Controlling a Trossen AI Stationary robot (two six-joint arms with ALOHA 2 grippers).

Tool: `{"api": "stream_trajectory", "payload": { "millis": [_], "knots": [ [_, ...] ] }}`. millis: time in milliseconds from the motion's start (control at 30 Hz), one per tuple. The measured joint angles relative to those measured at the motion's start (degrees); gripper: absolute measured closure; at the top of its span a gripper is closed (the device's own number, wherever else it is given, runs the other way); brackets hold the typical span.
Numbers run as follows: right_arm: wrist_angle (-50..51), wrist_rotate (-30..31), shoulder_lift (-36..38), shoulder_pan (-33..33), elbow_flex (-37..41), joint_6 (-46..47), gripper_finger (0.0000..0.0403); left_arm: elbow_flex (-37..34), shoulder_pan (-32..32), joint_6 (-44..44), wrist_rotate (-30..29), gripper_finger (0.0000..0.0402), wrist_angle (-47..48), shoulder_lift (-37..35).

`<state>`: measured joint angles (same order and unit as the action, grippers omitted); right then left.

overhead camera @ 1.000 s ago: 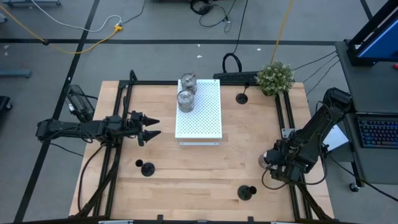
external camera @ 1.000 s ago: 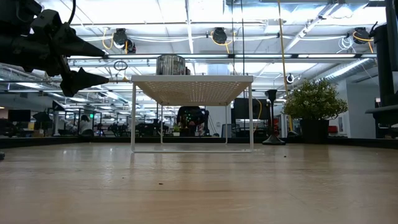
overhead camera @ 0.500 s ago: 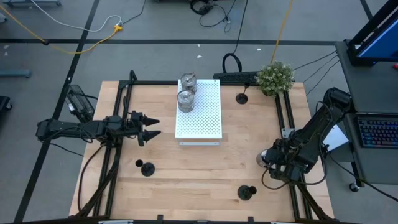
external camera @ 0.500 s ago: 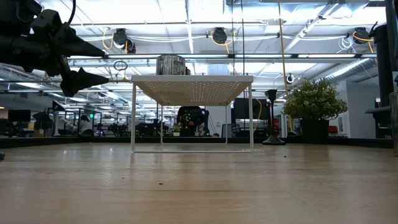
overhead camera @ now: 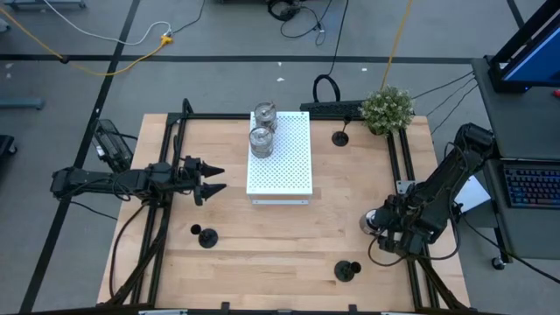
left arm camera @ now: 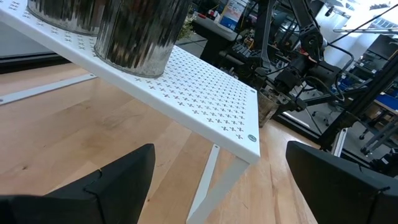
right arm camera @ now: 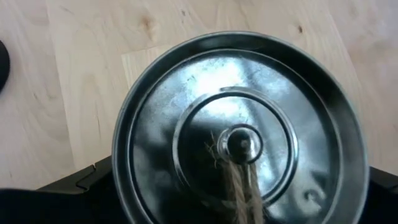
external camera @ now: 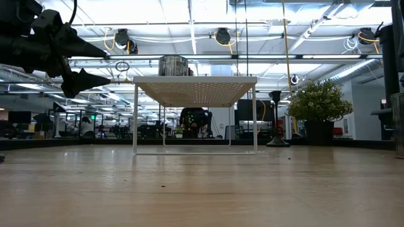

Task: Pick & Place candle stick holders
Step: Put the silver scented candle on the shelf

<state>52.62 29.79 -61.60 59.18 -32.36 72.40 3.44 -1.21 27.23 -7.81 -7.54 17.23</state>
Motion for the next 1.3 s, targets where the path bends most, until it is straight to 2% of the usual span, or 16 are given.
{"api": "stream_trajectory", "payload": {
  "millis": [833, 1100, 1300],
  "knots": [
    [-0.01, 3.42, 1.51, 0.0, 0.0, 0.48, 0.0029, 0.0, 0.0, 0.01, -0.02, 0.0036, 0.01, 0.0],
    [-0.05, 3.62, 1.86, 0.0, 0.0, 0.48, 0.0058, 0.0, 0.01, 0.0, -0.02, 0.0036, 0.01, 0.0],
    [1.22, 3.46, 1.87, 0.0, 0.0, 2.14, 0.0016, 0.0, 0.0, 0.0, -0.02, 0.0036, 0.01, 0.02]
  ]
}}
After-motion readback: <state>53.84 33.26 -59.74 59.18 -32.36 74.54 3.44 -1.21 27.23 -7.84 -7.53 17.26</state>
